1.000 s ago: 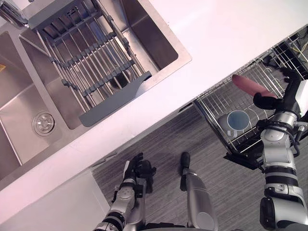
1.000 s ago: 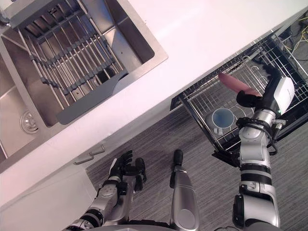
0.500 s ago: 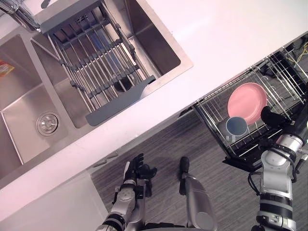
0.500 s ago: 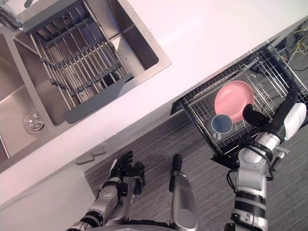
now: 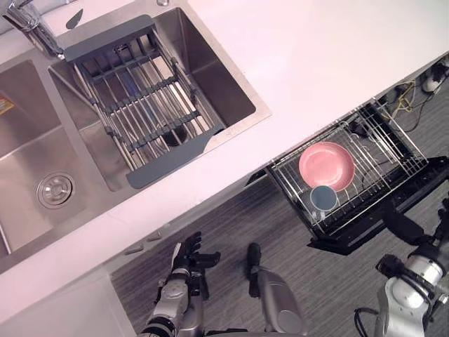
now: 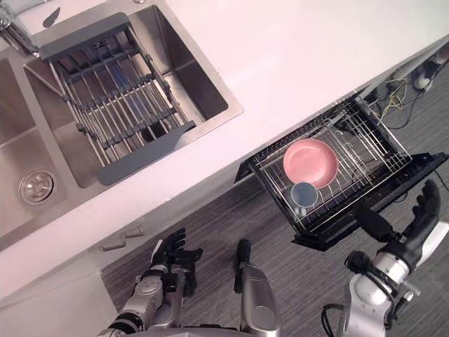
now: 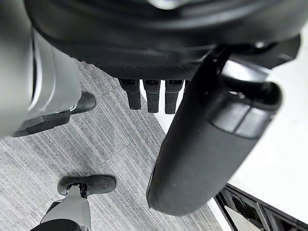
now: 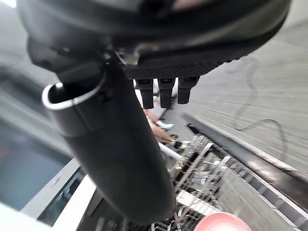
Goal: Walk over to the sink, pick up the cup, carry it to the dishwasher, place the cup inside the dishwasher, then close the dishwasher door
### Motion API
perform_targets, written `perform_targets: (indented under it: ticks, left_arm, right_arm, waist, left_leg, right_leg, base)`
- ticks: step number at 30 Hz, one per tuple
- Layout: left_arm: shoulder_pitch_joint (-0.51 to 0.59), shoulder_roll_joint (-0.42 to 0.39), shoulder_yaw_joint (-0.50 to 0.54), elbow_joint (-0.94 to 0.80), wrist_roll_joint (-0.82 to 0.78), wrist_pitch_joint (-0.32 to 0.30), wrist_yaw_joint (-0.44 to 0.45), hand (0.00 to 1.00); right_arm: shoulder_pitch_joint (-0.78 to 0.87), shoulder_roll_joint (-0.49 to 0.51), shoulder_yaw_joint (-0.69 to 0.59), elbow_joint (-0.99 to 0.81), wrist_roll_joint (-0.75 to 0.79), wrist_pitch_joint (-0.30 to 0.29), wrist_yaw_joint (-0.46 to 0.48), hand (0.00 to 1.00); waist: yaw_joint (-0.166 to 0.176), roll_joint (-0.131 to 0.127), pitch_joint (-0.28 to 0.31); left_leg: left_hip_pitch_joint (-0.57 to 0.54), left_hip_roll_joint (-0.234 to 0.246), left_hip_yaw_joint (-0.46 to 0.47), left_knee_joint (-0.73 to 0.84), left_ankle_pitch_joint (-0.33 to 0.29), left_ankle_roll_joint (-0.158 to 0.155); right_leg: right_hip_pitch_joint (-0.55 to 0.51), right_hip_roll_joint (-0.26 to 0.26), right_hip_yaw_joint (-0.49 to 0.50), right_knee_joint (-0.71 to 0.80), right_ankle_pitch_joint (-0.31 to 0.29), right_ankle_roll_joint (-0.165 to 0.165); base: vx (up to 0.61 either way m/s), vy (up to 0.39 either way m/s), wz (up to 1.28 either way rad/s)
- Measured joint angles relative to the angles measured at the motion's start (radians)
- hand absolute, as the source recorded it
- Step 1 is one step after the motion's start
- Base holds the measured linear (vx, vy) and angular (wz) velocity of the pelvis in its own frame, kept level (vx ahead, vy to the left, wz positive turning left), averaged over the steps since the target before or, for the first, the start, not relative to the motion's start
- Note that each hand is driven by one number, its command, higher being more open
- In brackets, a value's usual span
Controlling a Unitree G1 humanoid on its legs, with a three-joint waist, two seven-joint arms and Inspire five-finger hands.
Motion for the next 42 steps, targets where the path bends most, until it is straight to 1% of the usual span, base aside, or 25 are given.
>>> perform_targets:
  ticks: [6,11,12,13,19,22,24,28,31,33,40,42]
  left_arm:
    - [0.004,0.001,0.037,0.002,0.000,0.003,-0.002,0.90]
    - [0.004,0.000,0.038,0.002,-0.003,0.003,-0.003,0.90]
    - [0.004,0.000,0.038,0.002,-0.003,0.003,-0.003,0.90]
    - [0.004,0.000,0.038,0.001,-0.003,0.003,-0.003,0.90]
    - [0.002,0.004,0.039,0.000,-0.005,0.002,-0.003,0.90]
    - [-0.001,0.003,0.039,0.000,-0.012,0.002,-0.005,0.90]
    - [-0.001,0.003,0.039,0.000,-0.024,0.002,-0.006,0.90]
    - [-0.004,0.003,0.039,-0.003,-0.026,0.002,-0.012,0.90]
    - [-0.004,0.006,0.038,-0.005,-0.027,0.002,-0.025,0.90]
    - [-0.004,0.008,0.038,-0.008,-0.027,0.002,-0.029,0.90]
    - [-0.001,0.011,0.032,-0.010,-0.026,0.002,-0.037,0.90]
    - [0.001,0.017,0.016,-0.013,-0.025,0.002,-0.042,0.90]
  right_arm:
    - [-0.006,0.030,-0.046,0.180,0.183,-0.011,0.021,0.90]
    - [-0.036,0.029,-0.050,0.300,0.430,-0.042,0.086,0.90]
    - [-0.043,0.029,-0.053,0.315,0.449,-0.044,0.092,0.90]
    - [-0.053,0.029,-0.055,0.334,0.504,-0.046,0.108,0.90]
    - [-0.113,0.017,-0.061,0.420,0.657,-0.050,0.160,0.90]
    - [-0.148,-0.009,-0.060,0.465,0.740,-0.050,0.200,0.90]
    - [-0.175,-0.021,-0.060,0.491,0.763,-0.050,0.217,0.90]
    - [-0.222,-0.056,-0.055,0.533,0.829,-0.048,0.264,0.90]
    - [-0.246,-0.087,-0.024,0.544,0.831,-0.043,0.282,0.90]
    - [-0.249,-0.097,-0.017,0.546,0.831,-0.043,0.280,0.90]
    - [-0.246,-0.128,0.059,0.525,0.869,-0.053,0.285,0.90]
    - [-0.238,-0.128,0.097,0.493,0.908,-0.062,0.285,0.90]
  waist:
    - [0.000,0.000,-0.007]
    - [-0.001,0.000,-0.007]
    - [-0.001,0.000,-0.007]
    - [0.000,0.001,-0.008]
    - [0.001,0.002,-0.008]
    - [0.004,0.004,-0.006]
    - [0.005,0.005,-0.006]
    - [0.014,0.015,0.000]
    - [0.021,0.019,0.003]
    - [0.026,0.020,0.003]
    - [0.025,0.029,0.009]
    - [0.024,0.033,0.011]
  left_leg:
    - [0.002,0.008,0.007,0.021,-0.005,-0.001]
    - [0.000,0.018,0.007,0.049,-0.027,-0.002]
    - [0.000,0.018,0.007,0.052,-0.029,-0.001]
    - [-0.002,0.017,0.007,0.056,-0.031,0.000]
    - [-0.023,0.017,0.006,0.067,-0.032,0.000]
    - [-0.028,0.016,0.005,0.072,-0.032,0.000]
    - [-0.028,0.015,0.005,0.073,-0.032,0.000]
    - [-0.030,0.010,-0.001,0.072,-0.031,0.000]
    - [-0.030,0.008,-0.005,0.070,-0.031,0.000]
    - [-0.030,0.007,-0.006,0.066,-0.031,0.000]
    - [-0.021,0.004,-0.006,0.050,-0.030,-0.001]
    - [-0.018,0.003,-0.006,0.041,-0.025,-0.003]
  right_leg:
    - [0.003,0.006,0.006,0.005,-0.001,-0.001]
    - [-0.004,0.009,0.004,0.044,-0.017,-0.006]
    - [-0.004,0.009,0.003,0.048,-0.018,-0.005]
    - [-0.007,0.007,0.003,0.056,-0.022,-0.006]
    - [-0.034,0.005,0.003,0.076,-0.028,-0.006]
    - [-0.036,0.004,0.002,0.077,-0.029,-0.004]
    - [-0.036,0.003,0.002,0.077,-0.031,-0.003]
    - [-0.036,-0.003,-0.002,0.082,-0.037,-0.002]
    - [-0.036,-0.006,-0.005,0.087,-0.042,-0.001]
    - [-0.036,-0.007,-0.007,0.087,-0.042,-0.001]
    - [-0.037,-0.008,-0.007,0.086,-0.043,-0.001]
    - [-0.037,-0.008,-0.007,0.086,-0.043,-0.002]
  base:
    - [0.01,0.003,-0.04]
    - [-0.03,-0.008,0.01]
    - [-0.05,-0.003,0.03]
    - [-0.04,-0.003,0.01]
    - [-0.01,-0.001,0.00]
    - [0.00,0.000,0.00]
    - [0.00,0.000,0.00]
    - [0.01,0.005,0.06]
    - [0.01,-0.003,0.06]
    - [0.00,-0.004,0.02]
    - [0.00,-0.001,0.00]
    - [0.00,0.000,0.00]
